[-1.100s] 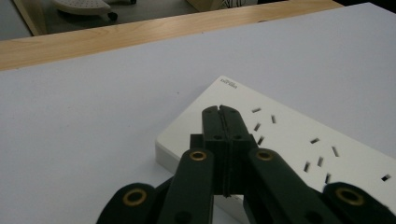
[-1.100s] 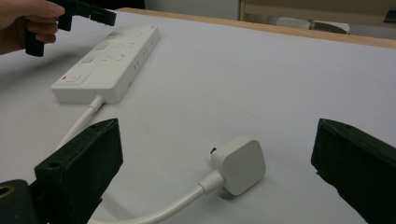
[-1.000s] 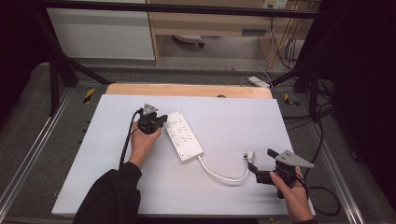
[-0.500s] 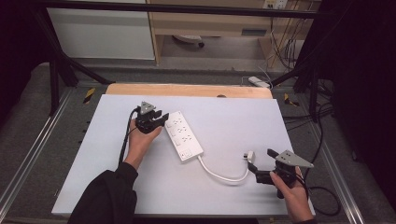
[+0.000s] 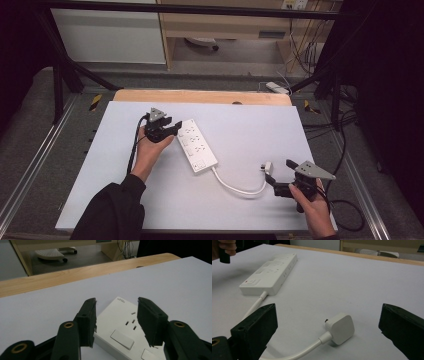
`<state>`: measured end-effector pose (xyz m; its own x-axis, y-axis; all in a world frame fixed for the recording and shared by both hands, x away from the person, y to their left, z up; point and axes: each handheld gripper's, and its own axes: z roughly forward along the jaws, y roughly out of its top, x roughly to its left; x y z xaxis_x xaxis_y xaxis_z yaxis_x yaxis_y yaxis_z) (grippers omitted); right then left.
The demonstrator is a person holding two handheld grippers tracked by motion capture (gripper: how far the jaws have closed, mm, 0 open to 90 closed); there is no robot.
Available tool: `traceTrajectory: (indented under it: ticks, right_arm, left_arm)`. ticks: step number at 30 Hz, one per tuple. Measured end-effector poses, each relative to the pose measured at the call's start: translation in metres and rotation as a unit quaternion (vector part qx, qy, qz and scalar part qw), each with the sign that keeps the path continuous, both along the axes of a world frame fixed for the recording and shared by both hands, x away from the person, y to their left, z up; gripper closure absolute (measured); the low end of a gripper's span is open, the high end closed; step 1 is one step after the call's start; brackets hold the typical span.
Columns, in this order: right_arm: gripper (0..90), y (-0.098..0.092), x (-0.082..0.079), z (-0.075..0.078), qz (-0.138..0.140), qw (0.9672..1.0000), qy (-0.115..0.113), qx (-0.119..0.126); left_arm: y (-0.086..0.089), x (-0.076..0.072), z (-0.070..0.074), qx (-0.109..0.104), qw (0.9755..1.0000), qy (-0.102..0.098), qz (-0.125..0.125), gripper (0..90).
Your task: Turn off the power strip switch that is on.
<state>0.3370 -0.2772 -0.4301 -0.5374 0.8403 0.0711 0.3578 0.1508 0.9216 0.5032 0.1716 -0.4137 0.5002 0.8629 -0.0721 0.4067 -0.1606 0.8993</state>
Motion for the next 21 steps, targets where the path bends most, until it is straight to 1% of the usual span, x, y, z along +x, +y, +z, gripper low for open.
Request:
traceTrajectory:
  ticks: [3, 5, 9, 13, 14, 18, 21]
  right_arm:
    - [2.4, -0.0002, -0.0001, 0.0000, -0.001, 1.0000, 0.000, 0.000]
    - [2.4, -0.0005, 0.0001, -0.0001, -0.001, 1.0000, 0.000, 0.000]
    - [2.4, 0.0001, -0.0001, 0.0000, -0.001, 1.0000, 0.000, 0.000]
    - [2.4, -0.0001, -0.0001, 0.0001, -0.001, 1.0000, -0.001, -0.001]
    - [2.4, -0.0001, -0.0001, 0.0001, -0.001, 1.0000, -0.001, 0.000]
    - [2.4, 0.0001, -0.0001, 0.0000, 0.000, 1.0000, 0.000, 0.000]
    - [2.4, -0.0002, -0.0001, 0.0001, -0.001, 1.0000, -0.001, 0.000]
  left_arm:
    - [0.0002, -0.0001, 0.0008, -0.008, 1.0000, 0.000, 0.001, 41.3]
    - [-0.0001, -0.0002, 0.0013, -0.007, 1.0000, -0.001, 0.003, 36.8]
    - [-0.0006, 0.0002, 0.0025, -0.005, 1.0000, 0.003, 0.006, 26.4]
    - [-0.0014, 0.0006, 0.0031, -0.008, 0.9999, 0.007, 0.006, 19.8]
    - [-0.0022, 0.0007, 0.0029, -0.012, 0.9999, 0.008, 0.006, 18.2]
    - [-0.0031, 0.0005, 0.0032, -0.017, 0.9998, 0.011, 0.004, 11.0]
    - [-0.0028, -0.0003, 0.0044, -0.021, 0.9997, 0.011, -0.002, 8.0]
